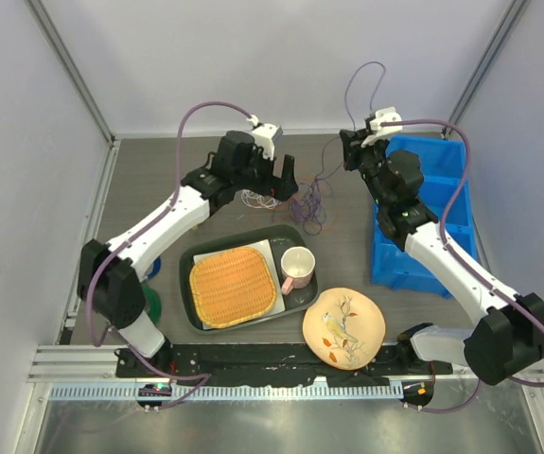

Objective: Untangle the cables

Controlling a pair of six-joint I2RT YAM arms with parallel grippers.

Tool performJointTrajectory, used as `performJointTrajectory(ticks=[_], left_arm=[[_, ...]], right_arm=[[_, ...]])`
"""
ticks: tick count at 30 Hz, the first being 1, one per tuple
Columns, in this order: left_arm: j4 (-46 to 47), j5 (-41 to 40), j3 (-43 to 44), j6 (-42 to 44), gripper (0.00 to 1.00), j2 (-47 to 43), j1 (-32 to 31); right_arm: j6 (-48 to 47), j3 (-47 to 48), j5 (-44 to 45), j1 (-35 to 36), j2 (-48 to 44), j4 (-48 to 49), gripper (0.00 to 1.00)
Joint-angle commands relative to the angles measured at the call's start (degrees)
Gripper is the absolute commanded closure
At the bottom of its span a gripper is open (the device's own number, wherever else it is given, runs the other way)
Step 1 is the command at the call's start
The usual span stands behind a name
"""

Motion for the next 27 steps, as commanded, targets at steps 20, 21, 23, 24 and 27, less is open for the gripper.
performJointTrajectory(ticks=[20, 21, 23, 24, 27], left_arm=[[17.08, 15.23, 12.92, -0.70, 0.00, 25.76, -4.32], [20.14, 15.68, 12.39, -0.96, 0.00, 25.94, -4.76], [22.88, 15.51, 10.90, -0.53, 0.00, 26.12, -6.17], [25.85, 14.46, 10.37, -0.53, 0.00, 26.21, -7.13], [29.12, 13.40, 9.84, -0.35, 0.00, 26.65, -8.54]], right_arm=[[7.78, -2.40, 15.12, -0.96, -6.51, -0.59, 0.99], [7.78, -2.40, 14.95, -0.96, -6.59, -0.68, 0.99], [8.74, -2.49, 14.24, -1.05, -6.77, -0.77, 0.99], [8.92, -2.58, 13.72, -1.14, -6.77, -0.77, 0.99], [9.45, -2.49, 13.28, -1.31, -7.38, -1.48, 0.99]])
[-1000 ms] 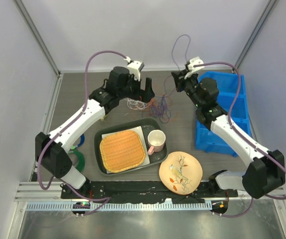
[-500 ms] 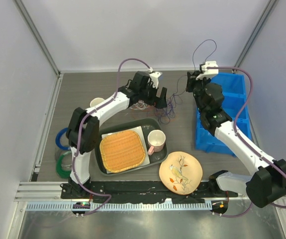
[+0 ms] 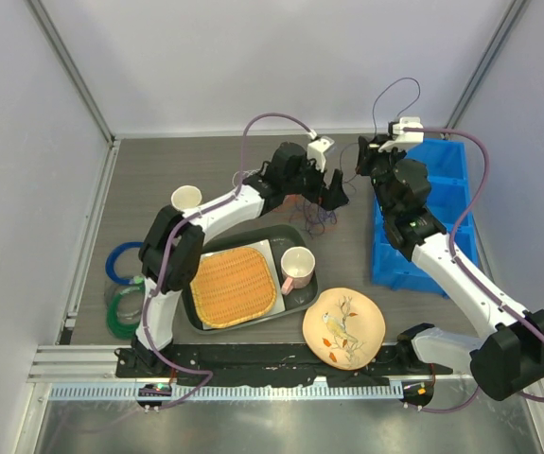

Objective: Untangle the cables

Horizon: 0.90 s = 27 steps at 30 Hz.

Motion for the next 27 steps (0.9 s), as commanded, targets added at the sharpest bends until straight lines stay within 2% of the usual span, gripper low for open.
performJointTrajectory(ticks=[1, 11, 12, 13, 14, 15, 17, 18, 20, 22, 26, 27], left_arm=[[11.23, -0.24, -1.02, -0.24, 0.00, 0.90, -2.60], [18.88, -9.02, -5.16, 0.02, 0.00, 1.87, -5.59], [18.97, -9.90, -5.07, -0.07, 0.03, 1.95, -5.85], [18.89, -10.78, -4.98, -0.07, 0.10, 1.96, -5.94], [18.62, -12.10, -4.89, -0.07, 0.22, 1.96, -5.94], [17.92, -12.89, -5.07, 0.11, 0.43, 1.69, -5.85], [17.22, -12.81, -5.94, 0.98, 0.62, 0.90, -5.94], [17.74, -12.81, -6.73, 0.73, 0.83, 0.47, -5.85], [18.09, -13.16, -9.46, 0.72, 1.00, -1.29, -5.94], [16.96, -14.65, -11.91, 1.69, 1.00, -4.00, -5.94], [10.12, -26.23, -15.96, 4.94, 1.00, -9.97, -5.77], [8.79, -32.18, -16.58, 5.90, 1.00, -11.13, -5.59]], right_arm=[[1.82, 1.38, -0.01, -0.40, -1.68, 0.95, 0.99], [3.14, 1.64, 0.17, -0.66, -2.21, -0.28, 0.99], [3.05, 1.64, 0.08, -0.66, -2.38, -0.28, 0.99], [3.05, 1.64, 0.25, -0.66, -2.38, -0.46, 0.99], [2.97, 1.55, 0.51, -0.57, -2.47, -0.54, 0.99], [2.97, 1.55, 1.82, -0.75, -2.73, -0.63, 0.99], [2.61, 1.55, 3.06, -0.92, -2.65, -0.72, 0.99], [2.61, 1.73, 3.76, -1.01, -2.47, -0.81, 0.99], [2.35, 2.34, 4.64, -1.97, -1.51, -1.77, 0.99], [1.74, 3.48, 7.36, -2.85, 0.07, -3.00, 0.99], [1.47, 4.54, 12.73, -8.20, 1.92, -3.62, 0.99], [1.56, 4.63, 13.43, -9.09, 2.27, -3.79, 0.99]])
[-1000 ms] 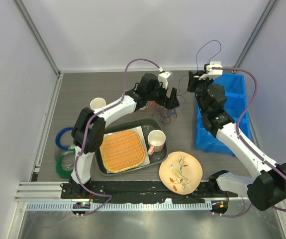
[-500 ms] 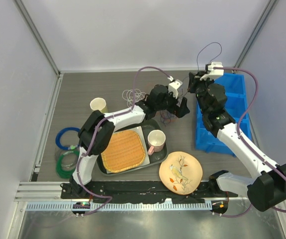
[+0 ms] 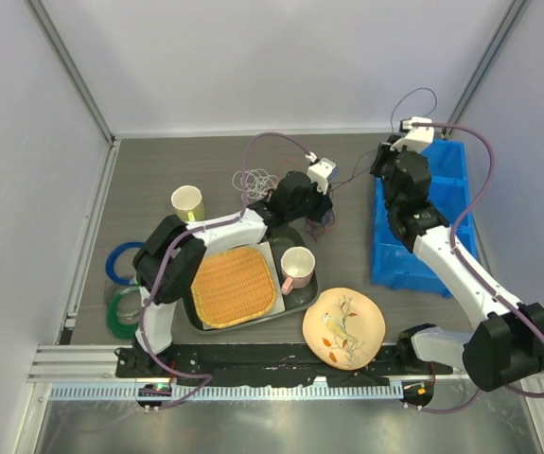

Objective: Untangle the cables

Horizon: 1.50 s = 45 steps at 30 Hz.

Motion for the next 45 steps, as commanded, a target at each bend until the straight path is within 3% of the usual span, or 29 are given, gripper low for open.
performJointTrajectory(ticks=[1, 3, 8, 15, 19, 22, 23, 26, 27, 31, 32, 33, 45], left_arm=[[-6.84, -17.56, -3.35, 4.40, 1.00, -9.04, 0.68], [-10.71, -22.83, -4.06, 4.67, 1.00, -11.33, 1.91], [-18.97, -26.19, -3.98, 0.90, 1.00, -13.97, 7.79], [-23.29, -24.09, -4.68, -0.96, 1.00, -15.46, 13.43], [-26.53, -25.76, -4.86, -1.31, 0.98, -16.69, 15.35], [-25.76, -23.39, -6.96, -0.87, 0.73, -17.83, 16.33], [-25.06, -22.60, -7.75, -0.52, 0.59, -18.79, 16.33], [-24.17, -15.23, -9.86, 1.76, 0.41, -20.20, 16.33], [-24.17, -12.43, -10.39, 2.46, 0.39, -20.47, 16.24], [-24.87, -10.82, -10.83, 3.17, 0.20, -21.09, 16.33], [-24.79, -10.73, -10.92, 3.09, 0.09, -21.18, 16.24], [-24.70, -10.73, -11.01, 2.91, 0.04, -21.35, 16.33], [-27.69, -16.96, -12.85, -4.90, 0.00, -27.23, 16.42]], right_arm=[[-0.45, 4.17, 9.93, -5.14, 0.63, 2.39, 0.99], [-1.42, 4.17, 12.31, -6.89, 1.07, 2.39, 0.99], [-5.28, 3.73, 21.37, -8.04, 1.78, 4.67, 0.99], [-4.06, 3.64, 8.03, -8.13, 2.04, 4.85, 0.99], [-5.80, 3.73, 11.97, -8.13, 2.04, 4.93, 1.00], [-5.82, 2.59, 9.18, -8.13, 0.64, 6.43, 0.99], [-5.64, 1.89, 6.81, -8.13, 0.38, 6.87, 0.99], [-4.41, 2.06, -3.21, -8.13, 0.89, 7.13, 0.99], [-3.80, 2.32, -5.58, -7.96, 1.25, 7.22, 0.99], [-1.33, 6.44, -17.00, -7.96, 3.88, 4.94, 0.99], [-0.98, 8.98, -18.25, -7.87, 4.76, 4.42, 0.99], [-0.98, 10.48, -18.96, -7.87, 5.11, 2.67, 0.99], [-0.36, 22.89, -7.90, -7.69, 8.28, -8.58, 0.99]])
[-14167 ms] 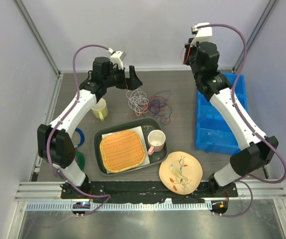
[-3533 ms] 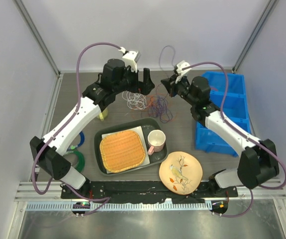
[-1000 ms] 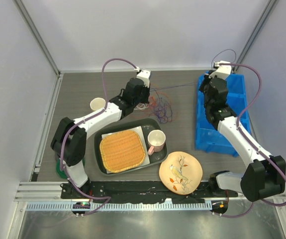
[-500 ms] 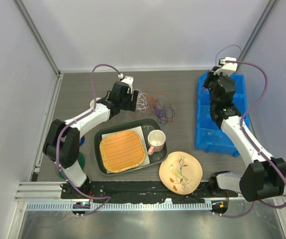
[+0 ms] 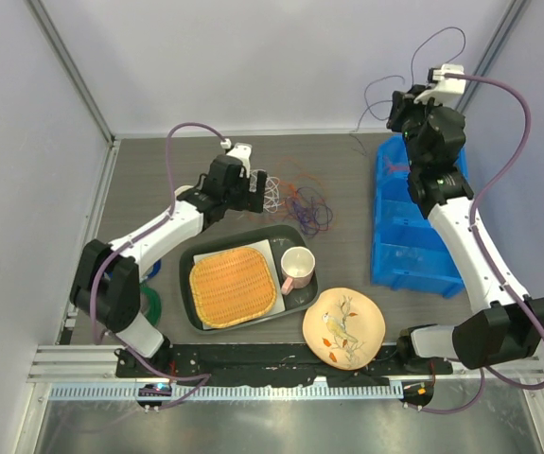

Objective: Untangle the cables

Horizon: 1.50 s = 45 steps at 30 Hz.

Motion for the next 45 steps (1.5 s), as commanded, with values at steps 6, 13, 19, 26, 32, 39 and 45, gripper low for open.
performJointTrajectory(ticks=[6, 13, 19, 26, 32, 39, 45], left_arm=[[-1.66, -5.04, -3.93, -5.88, 0.00, -10.92, 0.48], [-2.10, -5.56, -4.99, -5.80, 0.00, -13.56, 0.40], [-2.01, -7.94, -5.86, -5.54, 0.00, -14.70, 0.40], [-1.66, -7.68, -6.30, -5.53, 0.00, -14.97, 0.49], [-1.40, -7.15, -6.66, -5.62, 0.00, -15.23, 0.49], [-1.40, -7.24, -6.83, -5.62, 0.00, -15.58, 0.48], [-1.31, -6.62, -6.92, -5.53, 0.00, -15.41, 0.49]], right_arm=[[0.04, 1.29, 19.18, -2.51, 1.71, -10.14, 0.99], [4.18, -2.22, 20.69, -8.14, 2.58, -11.83, 0.99], [7.16, -5.99, 24.46, -9.38, 1.97, -14.03, 0.99], [9.45, -12.68, 27.63, -11.49, -3.48, -14.29, 0.99], [11.38, -15.84, 28.51, -11.93, -5.59, -15.08, 0.99], [12.27, -16.11, 28.78, -12.46, -3.40, -16.22, 0.91], [11.39, -13.65, 26.86, -12.64, -1.55, -18.15, 0.44]])
